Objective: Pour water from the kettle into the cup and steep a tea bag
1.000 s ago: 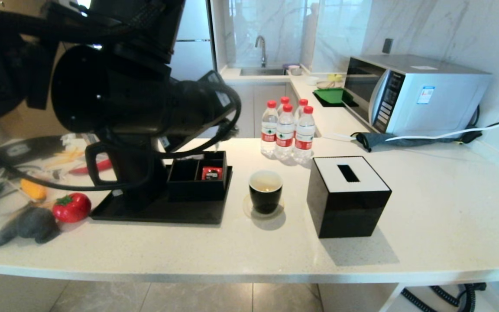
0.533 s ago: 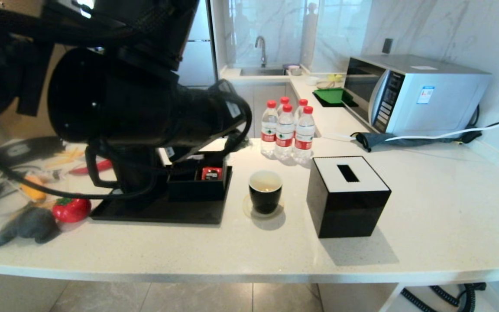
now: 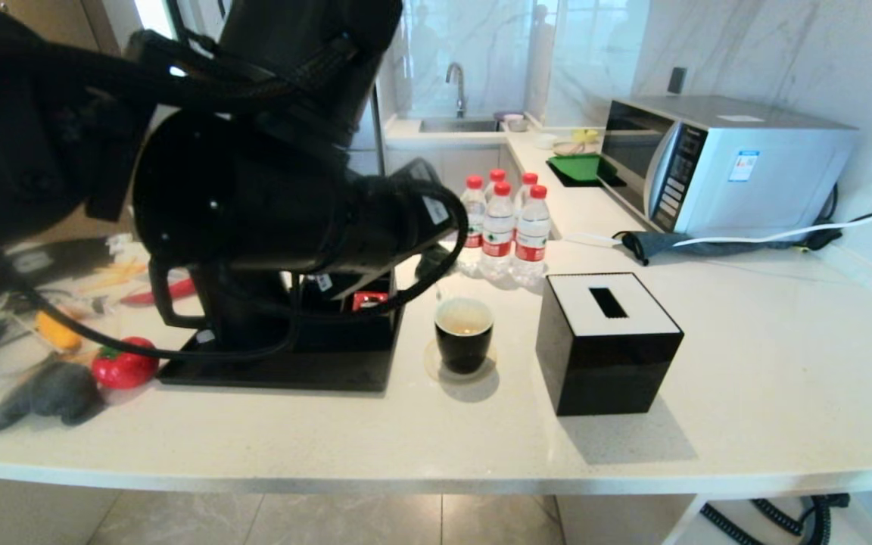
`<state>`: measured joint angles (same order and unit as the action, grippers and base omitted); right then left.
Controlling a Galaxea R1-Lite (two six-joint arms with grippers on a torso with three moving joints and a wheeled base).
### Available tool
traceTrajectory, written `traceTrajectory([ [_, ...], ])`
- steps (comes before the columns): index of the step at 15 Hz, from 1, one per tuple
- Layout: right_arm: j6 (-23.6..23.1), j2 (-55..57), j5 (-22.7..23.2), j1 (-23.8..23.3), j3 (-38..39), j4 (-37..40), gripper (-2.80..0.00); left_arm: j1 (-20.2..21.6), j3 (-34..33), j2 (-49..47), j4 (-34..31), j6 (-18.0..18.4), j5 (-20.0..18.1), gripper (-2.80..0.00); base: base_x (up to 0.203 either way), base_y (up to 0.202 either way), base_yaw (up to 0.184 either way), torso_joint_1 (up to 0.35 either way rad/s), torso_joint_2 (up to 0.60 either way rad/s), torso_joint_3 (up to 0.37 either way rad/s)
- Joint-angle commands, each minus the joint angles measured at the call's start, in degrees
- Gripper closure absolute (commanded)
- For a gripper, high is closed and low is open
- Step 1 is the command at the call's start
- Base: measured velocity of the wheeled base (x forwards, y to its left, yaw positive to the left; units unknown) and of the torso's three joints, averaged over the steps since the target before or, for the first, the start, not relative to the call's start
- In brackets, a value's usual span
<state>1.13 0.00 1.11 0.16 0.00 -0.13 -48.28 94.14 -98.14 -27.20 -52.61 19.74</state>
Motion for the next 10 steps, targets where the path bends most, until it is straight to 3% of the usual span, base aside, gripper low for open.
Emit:
traceTrajectory([
  [1, 0.0, 0.0, 0.0, 0.0, 0.0, 0.0, 0.0, -0.5, 0.2, -1.0, -0.1, -0.3, 0.1, 0.0, 0.0, 0.0, 0.0, 0.0, 0.0, 0.0],
  [7, -2.8, 0.0, 0.6, 0.0, -0.7, 0.0, 0.0, -0.4, 1.0, -1.4, -0.2, -0.9, -1.6, 0.0, 0.0, 0.0, 0.0, 0.0, 0.0, 0.0],
  [10, -2.6, 0.5, 3.4, 0.0, -5.3, 2.1, 0.0, -0.3, 1.1, -1.1, -0.6, -1.5, -2.6, 0.0, 0.0, 0.0, 0.0, 0.0, 0.0, 0.0],
])
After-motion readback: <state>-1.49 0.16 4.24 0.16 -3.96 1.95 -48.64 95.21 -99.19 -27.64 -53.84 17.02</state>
